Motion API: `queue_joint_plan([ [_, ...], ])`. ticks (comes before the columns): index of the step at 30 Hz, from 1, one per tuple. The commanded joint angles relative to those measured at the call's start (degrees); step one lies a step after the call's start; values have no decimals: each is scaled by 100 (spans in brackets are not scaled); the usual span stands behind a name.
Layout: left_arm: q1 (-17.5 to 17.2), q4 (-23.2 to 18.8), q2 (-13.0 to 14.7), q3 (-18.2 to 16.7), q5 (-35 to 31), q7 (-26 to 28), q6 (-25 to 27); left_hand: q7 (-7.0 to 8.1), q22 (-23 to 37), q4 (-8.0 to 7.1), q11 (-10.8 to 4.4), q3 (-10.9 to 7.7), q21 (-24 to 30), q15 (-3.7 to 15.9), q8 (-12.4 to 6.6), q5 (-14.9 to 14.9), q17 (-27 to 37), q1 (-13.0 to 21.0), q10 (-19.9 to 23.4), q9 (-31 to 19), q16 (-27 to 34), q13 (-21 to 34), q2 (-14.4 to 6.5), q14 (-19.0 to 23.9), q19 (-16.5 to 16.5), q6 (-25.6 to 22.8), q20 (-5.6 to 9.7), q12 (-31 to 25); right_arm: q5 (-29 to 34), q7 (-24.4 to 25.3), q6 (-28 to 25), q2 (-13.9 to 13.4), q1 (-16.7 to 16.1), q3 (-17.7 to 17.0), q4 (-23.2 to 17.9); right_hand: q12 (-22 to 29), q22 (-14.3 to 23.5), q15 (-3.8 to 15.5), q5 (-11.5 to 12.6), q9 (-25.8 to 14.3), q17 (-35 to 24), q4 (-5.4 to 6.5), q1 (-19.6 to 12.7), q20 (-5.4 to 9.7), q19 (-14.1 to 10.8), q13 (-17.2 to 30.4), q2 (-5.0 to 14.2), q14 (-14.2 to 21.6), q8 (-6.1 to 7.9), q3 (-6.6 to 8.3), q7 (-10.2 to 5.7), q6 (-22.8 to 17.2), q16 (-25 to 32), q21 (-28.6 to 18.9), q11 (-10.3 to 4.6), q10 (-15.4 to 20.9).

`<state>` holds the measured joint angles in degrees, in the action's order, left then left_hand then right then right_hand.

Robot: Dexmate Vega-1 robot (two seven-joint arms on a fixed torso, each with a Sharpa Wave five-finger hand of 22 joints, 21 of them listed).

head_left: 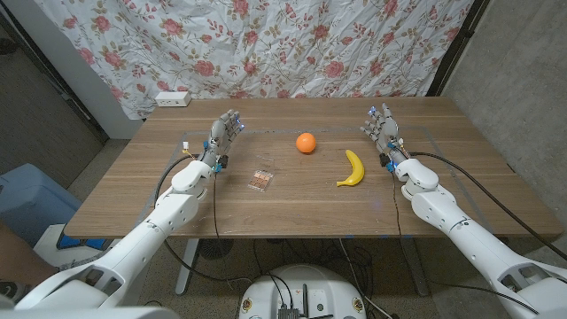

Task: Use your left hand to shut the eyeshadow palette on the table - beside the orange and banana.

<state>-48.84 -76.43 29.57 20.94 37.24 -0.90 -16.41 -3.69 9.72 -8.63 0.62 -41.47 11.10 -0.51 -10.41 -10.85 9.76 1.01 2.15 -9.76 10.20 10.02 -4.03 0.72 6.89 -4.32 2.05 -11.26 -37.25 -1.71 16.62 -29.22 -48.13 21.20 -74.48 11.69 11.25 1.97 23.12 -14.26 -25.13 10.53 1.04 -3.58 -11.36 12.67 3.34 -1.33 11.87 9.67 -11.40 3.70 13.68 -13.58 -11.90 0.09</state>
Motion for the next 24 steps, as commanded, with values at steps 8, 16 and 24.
queue_joint_plan([
  [8,-247,-538,237,-119,-140,268,12,31,8,16,-47,-66,4,58,-35,-26,16,23,120,-29,28,18,-561,60,14,-74,6,-46,-1,-2,0,0,0,0,0,26,15,769,21,-31,-31,38,0,-7,-45,23,602,-34,32,-6,-47,-18,18,-39,-44,-6],
  [16,-154,-487,379,-107,-372,170,-148,106,8,44,-94,-74,-7,99,-76,-19,11,19,198,-27,17,17,-527,61,-7,-232,-2,-55,-1,-3,1,1,1,-1,3,26,15,765,20,-30,-30,38,0,-7,-47,23,604,-31,32,-8,-49,-18,19,-39,-45,-6],
  [24,-63,-553,606,-57,-793,107,-356,155,5,184,-169,-85,-24,150,-94,-4,-14,71,297,-21,-1,15,-441,74,-50,-397,-4,-61,-1,-3,1,1,1,-1,2,27,15,757,20,-30,-30,38,-1,-6,-48,23,604,-31,30,-10,-51,-13,19,-39,-44,-5],
])
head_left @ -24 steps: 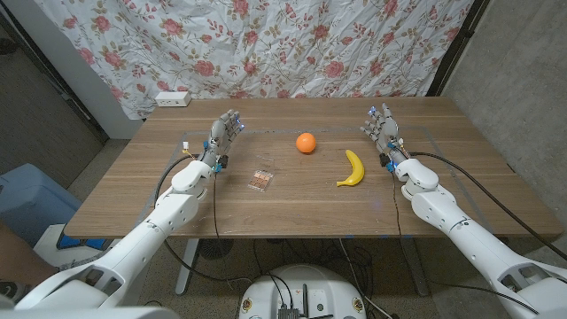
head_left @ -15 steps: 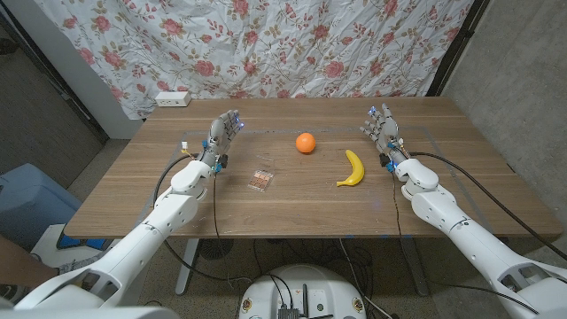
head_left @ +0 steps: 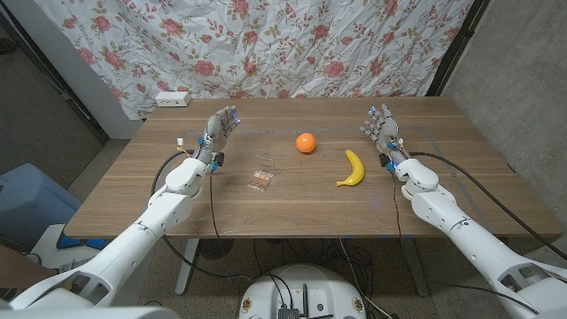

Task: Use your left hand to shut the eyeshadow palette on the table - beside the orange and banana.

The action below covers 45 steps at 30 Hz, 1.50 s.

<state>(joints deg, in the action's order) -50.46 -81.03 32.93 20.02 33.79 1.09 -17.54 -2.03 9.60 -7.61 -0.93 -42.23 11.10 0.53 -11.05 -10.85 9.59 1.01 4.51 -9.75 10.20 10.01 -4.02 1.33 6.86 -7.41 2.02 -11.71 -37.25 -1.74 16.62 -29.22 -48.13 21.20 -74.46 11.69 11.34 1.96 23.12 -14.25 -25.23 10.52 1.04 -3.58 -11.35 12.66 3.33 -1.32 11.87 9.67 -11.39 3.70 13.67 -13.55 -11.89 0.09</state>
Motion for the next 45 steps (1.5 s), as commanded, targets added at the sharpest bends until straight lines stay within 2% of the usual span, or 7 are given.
queue_joint_plan([
  [1,104,-112,299,42,-488,-116,-273,-9,15,117,-12,-11,-27,44,-27,0,-1,88,66,-22,-3,15,-430,15,-53,-99,-5,-14,-1,0,0,1,1,0,0,27,6,756,20,-31,-19,39,-1,-6,-49,25,604,-30,32,-10,-48,-15,20,-42,-45,-6],
  [6,119,-276,509,98,-920,-41,-331,-1,11,278,-26,-28,-47,53,-20,15,-11,170,123,-20,-9,13,-410,25,-111,-164,-8,-12,0,0,0,1,2,0,1,27,6,772,19,-31,-19,39,-1,-7,-50,25,604,-36,34,-12,-49,-20,17,-42,-45,-6],
  [15,81,-657,851,170,-1592,123,-227,-21,13,463,-3,-54,-95,39,1,27,-14,259,181,-20,-20,13,-438,13,-307,-221,-31,-1,0,0,0,1,2,0,1,27,6,767,19,-31,-18,39,-1,-6,-47,25,605,-32,33,-14,-48,-17,18,-41,-46,-4],
  [26,4,-1044,1187,213,-2163,204,-7,-50,16,557,9,-85,-83,5,-3,34,-12,314,227,-22,-13,14,-508,23,-366,-299,-54,2,0,0,0,2,2,0,1,25,6,762,19,-31,-17,39,-1,-6,-47,24,606,-27,32,-17,-48,-16,20,-40,-46,-9],
  [36,223,-1071,1403,409,-3025,207,9,-43,17,666,-10,-100,-71,15,-19,46,-12,366,323,-23,-2,14,-534,64,-410,-422,-22,-10,-1,0,0,0,1,-1,0,27,6,770,19,-30,-17,39,-1,-7,-47,24,607,-29,33,-19,-47,-19,18,-40,-46,-5],
  [40,247,-1157,1436,452,-3315,296,56,45,17,745,-33,-108,-91,22,-41,55,-12,404,384,-25,-5,15,-547,68,-519,-554,19,-14,-2,0,-1,0,1,-1,-1,27,6,773,18,-30,-16,39,-1,-8,-46,24,607,-34,34,-20,-46,-20,17,-39,-46,-6],
  [45,332,-1361,1614,557,-3790,221,204,123,13,952,-117,-124,-72,55,-82,79,-12,503,535,-27,1,16,-537,101,-609,-880,48,-30,-1,0,-2,-1,1,-1,-2,27,6,765,18,-30,-16,39,-1,-6,-48,24,607,-29,33,-22,-44,-18,18,-40,-45,-5],
])
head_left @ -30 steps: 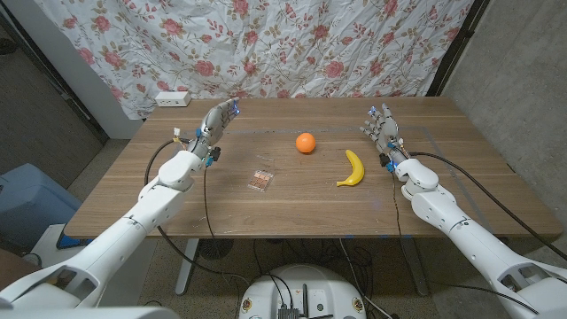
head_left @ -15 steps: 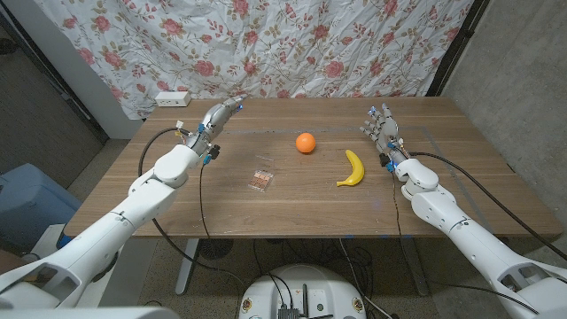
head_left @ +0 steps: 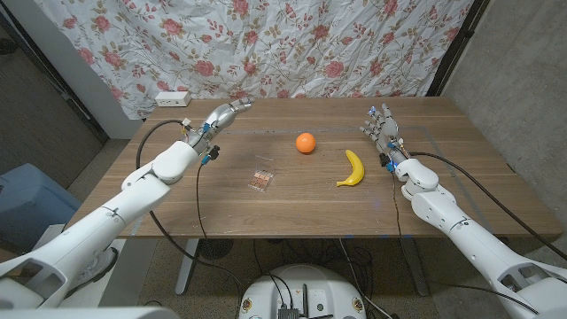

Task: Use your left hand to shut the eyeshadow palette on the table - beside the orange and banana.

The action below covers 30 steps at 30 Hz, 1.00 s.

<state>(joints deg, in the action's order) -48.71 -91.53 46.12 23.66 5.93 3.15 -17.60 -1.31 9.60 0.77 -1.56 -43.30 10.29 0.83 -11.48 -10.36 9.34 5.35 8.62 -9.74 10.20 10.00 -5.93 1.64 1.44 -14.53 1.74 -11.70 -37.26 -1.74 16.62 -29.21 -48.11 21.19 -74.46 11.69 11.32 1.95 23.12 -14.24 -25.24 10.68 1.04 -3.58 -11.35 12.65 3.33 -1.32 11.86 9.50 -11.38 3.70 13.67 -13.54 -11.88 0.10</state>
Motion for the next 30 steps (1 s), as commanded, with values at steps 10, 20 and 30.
queue_joint_plan([
  [10,122,-721,507,203,-1383,-102,642,41,14,404,-83,33,39,-57,-59,58,17,162,687,-36,30,30,-290,234,-108,-610,120,-154,-1,0,-2,-2,-1,-1,-3,25,8,759,18,-32,-15,23,-1,-9,-47,25,608,-31,34,-7,-48,-19,17,-39,-46,-10],
  [20,287,-1358,776,319,-1880,-560,1373,-22,10,615,-95,112,32,-69,-88,72,19,186,984,-32,3,28,-164,203,-165,-979,153,-178,0,1,-3,-3,-2,-1,-4,26,8,764,18,-31,-14,23,-1,-7,-52,25,608,-30,33,-10,-44,-17,18,-41,-46,-8],
  [30,402,-1780,837,411,-2249,-807,1917,-18,15,707,-126,140,83,-79,-84,66,20,207,1313,-31,43,30,-227,331,-32,-1246,79,-206,0,2,-4,-3,-3,-1,-6,27,8,762,18,-31,-13,23,-1,-7,-49,25,609,-31,31,-12,-50,-12,17,-39,-47,-4],
])
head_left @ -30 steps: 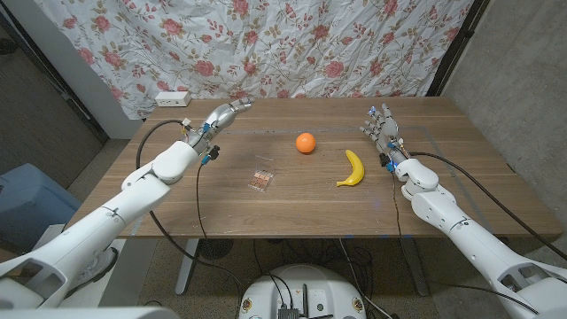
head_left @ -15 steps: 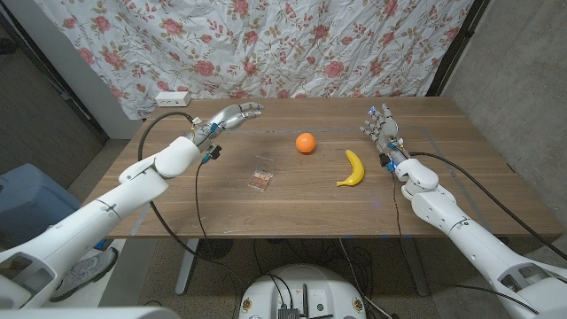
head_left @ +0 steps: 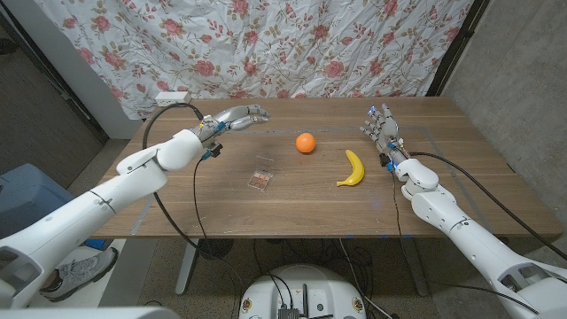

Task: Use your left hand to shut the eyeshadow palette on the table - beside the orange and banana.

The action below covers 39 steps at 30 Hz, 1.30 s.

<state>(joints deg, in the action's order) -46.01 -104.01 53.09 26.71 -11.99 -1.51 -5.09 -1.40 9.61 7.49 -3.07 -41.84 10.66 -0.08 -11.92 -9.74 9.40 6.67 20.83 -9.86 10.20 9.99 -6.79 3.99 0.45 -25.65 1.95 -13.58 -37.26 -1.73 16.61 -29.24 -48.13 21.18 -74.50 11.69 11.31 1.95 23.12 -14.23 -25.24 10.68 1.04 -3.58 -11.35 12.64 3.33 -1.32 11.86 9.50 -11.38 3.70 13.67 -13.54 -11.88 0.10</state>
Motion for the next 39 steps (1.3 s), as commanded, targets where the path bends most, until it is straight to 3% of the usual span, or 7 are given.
queue_joint_plan([
  [1,142,-563,148,118,-494,-364,717,-11,15,36,26,-5,47,10,-44,4,14,75,97,-19,43,31,-142,98,71,-153,55,-17,0,1,-2,-1,-1,0,-2,27,9,768,18,-32,-13,24,-1,-6,-50,25,609,-32,32,-12,-48,-14,17,-40,-47,-4],
  [7,264,-657,201,213,-628,-620,874,-36,18,36,14,23,52,1,-64,7,18,56,187,-23,46,35,-170,133,102,-330,46,-9,0,1,-2,0,-1,0,-2,27,9,773,18,-31,-13,24,-1,-7,-48,25,609,-29,32,-13,-45,-14,18,-39,-46,-5],
  [10,420,-496,190,288,-549,-781,544,-32,20,23,35,30,50,-9,-52,7,21,47,178,-24,46,37,-194,137,102,-338,43,6,0,1,-2,0,-1,0,-2,27,9,770,18,-31,-13,24,-1,-6,-50,25,609,-32,34,-14,-48,-20,17,-39,-47,-5],
  [15,627,-572,184,424,-690,-1164,695,-9,22,-17,38,47,37,-65,-11,9,31,20,134,-26,38,41,-248,107,72,-306,8,46,0,1,-1,0,0,0,0,27,9,762,18,-31,-12,24,-1,-7,-50,25,610,-27,33,-15,-44,-17,19,-39,-47,-5],
  [33,1063,-937,8,863,-1355,-2096,1572,-58,29,-408,76,93,44,-85,48,-3,78,-306,285,-38,59,55,-332,68,66,-349,-56,61,1,0,0,3,2,2,4,28,9,765,18,-31,-12,24,-1,-6,-50,25,611,-30,31,-18,-48,-13,17,-38,-47,-1],
  [39,1229,-948,-64,1012,-1545,-2391,1820,-73,30,-518,177,105,43,-125,56,-5,74,-415,448,-50,72,65,-294,119,66,-368,-76,23,1,-1,1,3,5,2,7,28,9,770,18,-31,-11,24,-2,-7,-49,25,611,-31,34,-19,-45,-19,17,-38,-47,-1],
])
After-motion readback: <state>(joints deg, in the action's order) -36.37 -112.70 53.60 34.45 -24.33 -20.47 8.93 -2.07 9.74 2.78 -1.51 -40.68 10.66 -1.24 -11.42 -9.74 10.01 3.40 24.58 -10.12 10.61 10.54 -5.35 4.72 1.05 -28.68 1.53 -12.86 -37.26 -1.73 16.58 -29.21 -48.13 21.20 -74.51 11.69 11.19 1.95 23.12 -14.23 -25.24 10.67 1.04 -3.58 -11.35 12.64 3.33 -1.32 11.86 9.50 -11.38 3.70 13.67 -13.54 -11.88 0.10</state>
